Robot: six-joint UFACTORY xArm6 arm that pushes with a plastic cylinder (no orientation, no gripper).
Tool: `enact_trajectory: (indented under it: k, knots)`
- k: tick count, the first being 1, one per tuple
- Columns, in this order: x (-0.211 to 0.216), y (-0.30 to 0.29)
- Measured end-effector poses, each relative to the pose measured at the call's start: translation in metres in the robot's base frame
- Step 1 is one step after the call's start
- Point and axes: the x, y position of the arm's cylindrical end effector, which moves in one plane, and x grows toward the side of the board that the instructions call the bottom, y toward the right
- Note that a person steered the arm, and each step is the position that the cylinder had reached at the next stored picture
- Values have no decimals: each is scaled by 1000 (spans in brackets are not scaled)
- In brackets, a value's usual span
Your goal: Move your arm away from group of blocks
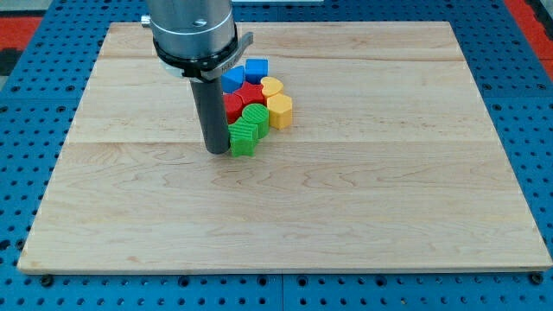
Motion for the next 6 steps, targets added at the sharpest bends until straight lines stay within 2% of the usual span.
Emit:
enact_trajectory:
  k: [2, 4, 6]
  knots:
    - [-23, 25]
    - [-23, 25]
    - [-1, -38]
